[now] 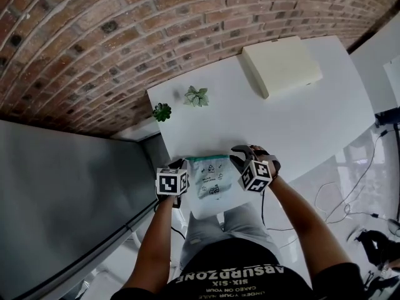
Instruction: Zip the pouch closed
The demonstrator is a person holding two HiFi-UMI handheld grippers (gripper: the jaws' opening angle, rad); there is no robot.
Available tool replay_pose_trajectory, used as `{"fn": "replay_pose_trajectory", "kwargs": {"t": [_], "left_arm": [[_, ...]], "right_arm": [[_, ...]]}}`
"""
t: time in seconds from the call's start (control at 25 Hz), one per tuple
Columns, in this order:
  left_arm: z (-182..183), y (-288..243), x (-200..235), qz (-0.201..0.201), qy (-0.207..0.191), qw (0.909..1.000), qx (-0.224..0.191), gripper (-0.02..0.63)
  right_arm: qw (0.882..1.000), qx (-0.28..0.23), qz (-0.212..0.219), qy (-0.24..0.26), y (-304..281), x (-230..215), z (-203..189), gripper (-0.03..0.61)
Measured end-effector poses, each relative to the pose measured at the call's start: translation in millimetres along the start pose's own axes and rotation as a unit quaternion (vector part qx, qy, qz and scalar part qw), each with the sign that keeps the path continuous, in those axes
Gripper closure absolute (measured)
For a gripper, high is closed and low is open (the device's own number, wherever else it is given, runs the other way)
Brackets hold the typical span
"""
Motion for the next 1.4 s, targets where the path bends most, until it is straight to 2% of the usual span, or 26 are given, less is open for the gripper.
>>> {"fn": "replay_pose_trajectory", "kwargs": {"t": [0.2, 0.4, 0.72, 1.0, 1.2, 1.4], "left_arm": [[15, 16, 1, -0.014, 0.047, 0.9974, -0.053, 0.584], [33, 35, -9, -0.026, 0.055, 0.9938, -0.093, 0.583], [61, 72, -46, -0.047, 0.027, 0.9855, -0.161, 0.583], [83, 109, -74, -0.048, 0.000, 0.9739, -0.222, 0.583], [99, 133, -94, -0.043, -0.030, 0.9630, -0.264, 0.588], [104, 148, -110, -0.039, -0.047, 0.9550, -0.290, 0.599]], "right_arm": [[0.995, -0.055, -0.041, -0.069, 22, -18, 17, 0.512], [0.987, -0.099, -0.072, -0.108, 44, -29, 35, 0.512], [0.963, -0.188, -0.126, -0.144, 91, -38, 71, 0.535], [0.945, -0.221, -0.154, -0.186, 122, -35, 91, 0.554], [0.939, -0.235, -0.168, -0.186, 140, -29, 108, 0.575], [0.934, -0.234, -0.177, -0.204, 150, -25, 119, 0.580]]}}
Point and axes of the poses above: the fingertips, and each gripper's own axes: y backward along the fingers, x to its left, z out of its top, the point moved 2 cm from there along y, backward along the fingers, and after that the axes turned 1 degree about x, right-handed, at the moved point
